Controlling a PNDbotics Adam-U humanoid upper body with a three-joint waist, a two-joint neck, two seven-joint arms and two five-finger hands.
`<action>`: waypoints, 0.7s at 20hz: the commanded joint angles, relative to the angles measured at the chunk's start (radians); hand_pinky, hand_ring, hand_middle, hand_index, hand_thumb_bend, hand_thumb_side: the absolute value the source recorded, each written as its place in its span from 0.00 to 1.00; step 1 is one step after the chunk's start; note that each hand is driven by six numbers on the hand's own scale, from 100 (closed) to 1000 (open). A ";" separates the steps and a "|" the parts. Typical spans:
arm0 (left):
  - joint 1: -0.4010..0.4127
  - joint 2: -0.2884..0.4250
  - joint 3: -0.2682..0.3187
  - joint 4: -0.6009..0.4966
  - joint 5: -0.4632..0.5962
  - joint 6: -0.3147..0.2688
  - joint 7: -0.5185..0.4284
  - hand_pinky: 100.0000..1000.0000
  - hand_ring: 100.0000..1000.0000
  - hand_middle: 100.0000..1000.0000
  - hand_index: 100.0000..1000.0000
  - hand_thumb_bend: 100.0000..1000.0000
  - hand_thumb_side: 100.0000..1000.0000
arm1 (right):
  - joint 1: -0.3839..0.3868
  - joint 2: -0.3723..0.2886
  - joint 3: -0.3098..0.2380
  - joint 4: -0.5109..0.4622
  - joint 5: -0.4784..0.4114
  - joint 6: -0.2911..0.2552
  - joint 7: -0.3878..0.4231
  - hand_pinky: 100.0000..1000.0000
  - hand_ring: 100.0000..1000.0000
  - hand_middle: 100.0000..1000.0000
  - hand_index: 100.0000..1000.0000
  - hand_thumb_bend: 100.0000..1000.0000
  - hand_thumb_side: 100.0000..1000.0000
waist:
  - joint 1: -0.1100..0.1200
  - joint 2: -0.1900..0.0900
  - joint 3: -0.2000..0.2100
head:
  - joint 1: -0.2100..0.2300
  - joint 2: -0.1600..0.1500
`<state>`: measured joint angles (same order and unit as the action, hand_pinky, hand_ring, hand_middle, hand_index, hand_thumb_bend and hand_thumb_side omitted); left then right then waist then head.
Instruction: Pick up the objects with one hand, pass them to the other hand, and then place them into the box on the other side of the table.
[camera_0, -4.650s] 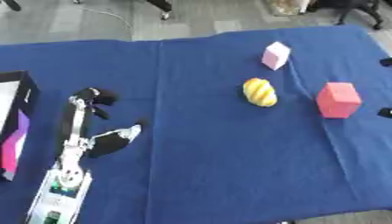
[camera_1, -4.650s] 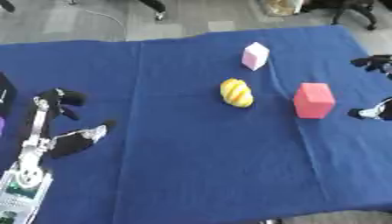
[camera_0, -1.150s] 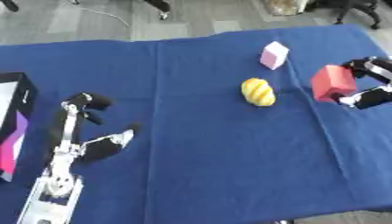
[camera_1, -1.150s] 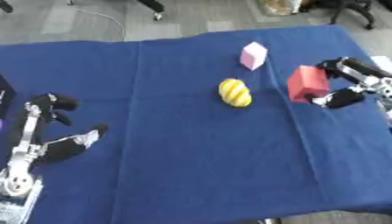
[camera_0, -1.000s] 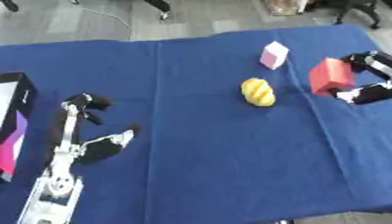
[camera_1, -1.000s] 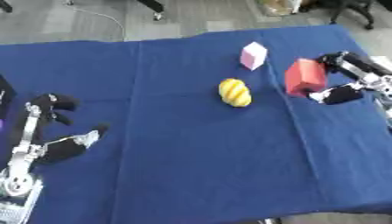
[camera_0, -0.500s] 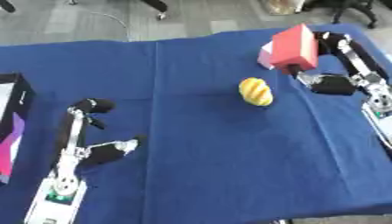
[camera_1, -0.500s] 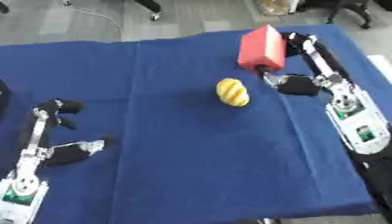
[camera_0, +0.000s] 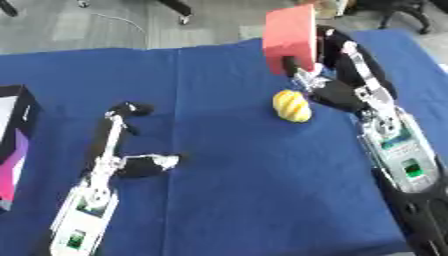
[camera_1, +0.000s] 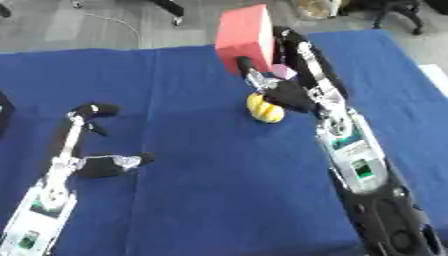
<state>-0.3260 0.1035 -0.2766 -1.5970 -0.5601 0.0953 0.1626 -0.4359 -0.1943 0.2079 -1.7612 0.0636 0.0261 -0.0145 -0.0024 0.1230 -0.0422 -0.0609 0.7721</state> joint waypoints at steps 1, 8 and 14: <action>-0.045 -0.018 -0.013 0.033 -0.004 -0.016 0.041 0.50 0.72 0.59 0.67 0.95 0.15 | -0.018 0.024 0.042 -0.008 -0.065 0.029 -0.023 0.65 0.57 0.39 0.36 0.00 0.33 | -0.007 -0.032 0.001 | -0.004 -0.002; -0.116 -0.040 -0.026 0.085 0.021 -0.091 0.133 0.50 0.72 0.59 0.67 1.00 0.23 | -0.031 0.032 0.118 -0.004 -0.137 0.096 -0.019 0.65 0.57 0.39 0.37 0.00 0.36 | -0.010 -0.028 0.002 | -0.004 -0.002; -0.121 -0.035 -0.026 0.029 -0.118 -0.100 0.261 0.54 0.77 0.69 0.73 1.00 0.19 | -0.028 0.031 0.153 0.015 -0.209 0.169 -0.029 0.64 0.57 0.39 0.37 0.00 0.39 | -0.010 -0.027 0.003 | -0.008 -0.002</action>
<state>-0.4335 0.0680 -0.3008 -1.5364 -0.6401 -0.0055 0.3917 -0.4490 -0.1623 0.3570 -1.7401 -0.1248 0.1796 -0.0402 -0.0026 0.1230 -0.0397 -0.0653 0.7721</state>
